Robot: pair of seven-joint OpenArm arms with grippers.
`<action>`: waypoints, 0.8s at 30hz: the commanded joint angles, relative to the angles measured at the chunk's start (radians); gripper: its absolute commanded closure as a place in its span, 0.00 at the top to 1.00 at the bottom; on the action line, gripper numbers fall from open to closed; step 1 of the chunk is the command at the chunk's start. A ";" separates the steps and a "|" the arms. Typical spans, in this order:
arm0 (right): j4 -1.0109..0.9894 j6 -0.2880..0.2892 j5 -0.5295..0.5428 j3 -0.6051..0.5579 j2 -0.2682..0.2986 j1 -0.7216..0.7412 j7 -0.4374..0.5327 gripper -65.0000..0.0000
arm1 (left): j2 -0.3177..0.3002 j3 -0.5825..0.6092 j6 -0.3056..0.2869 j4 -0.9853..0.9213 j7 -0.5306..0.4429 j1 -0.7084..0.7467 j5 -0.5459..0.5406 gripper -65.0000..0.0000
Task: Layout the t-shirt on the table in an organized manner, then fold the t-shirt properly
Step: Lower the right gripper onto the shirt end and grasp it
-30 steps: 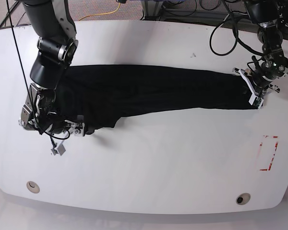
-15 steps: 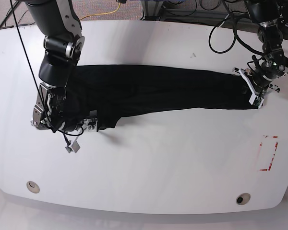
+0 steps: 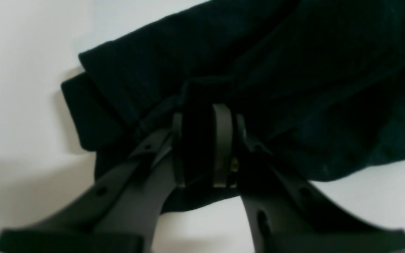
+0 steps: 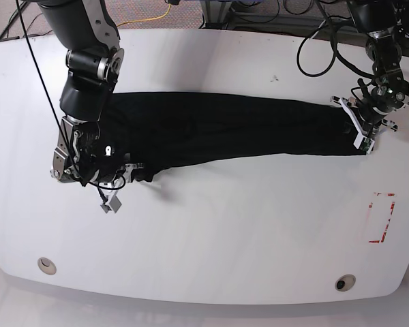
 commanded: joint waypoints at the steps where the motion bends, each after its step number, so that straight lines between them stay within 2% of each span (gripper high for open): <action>1: 0.014 0.001 0.015 -0.001 0.010 0.036 0.014 0.05 | -0.001 0.004 -0.009 -0.016 0.111 0.024 0.066 0.14; 3: 0.015 0.001 0.015 -0.001 0.013 0.037 0.013 0.04 | -0.001 0.004 -0.009 -0.016 0.111 0.024 0.066 0.14; 7: 0.058 0.001 0.015 -0.001 0.015 0.037 0.002 0.07 | -0.001 0.004 -0.009 -0.016 0.111 0.024 0.066 0.14; 12: 0.164 0.001 0.017 0.002 0.013 0.032 -0.082 0.11 | -0.001 0.004 -0.009 -0.018 0.111 0.024 0.066 0.14; 18: 0.296 0.001 0.020 0.007 0.009 0.002 -0.181 0.11 | -0.001 0.004 -0.009 -0.018 0.111 0.024 0.067 0.14; 24: 0.436 0.001 0.141 0.005 0.010 -0.070 -0.251 0.11 | -0.001 0.006 -0.009 -0.019 0.111 0.024 0.067 0.14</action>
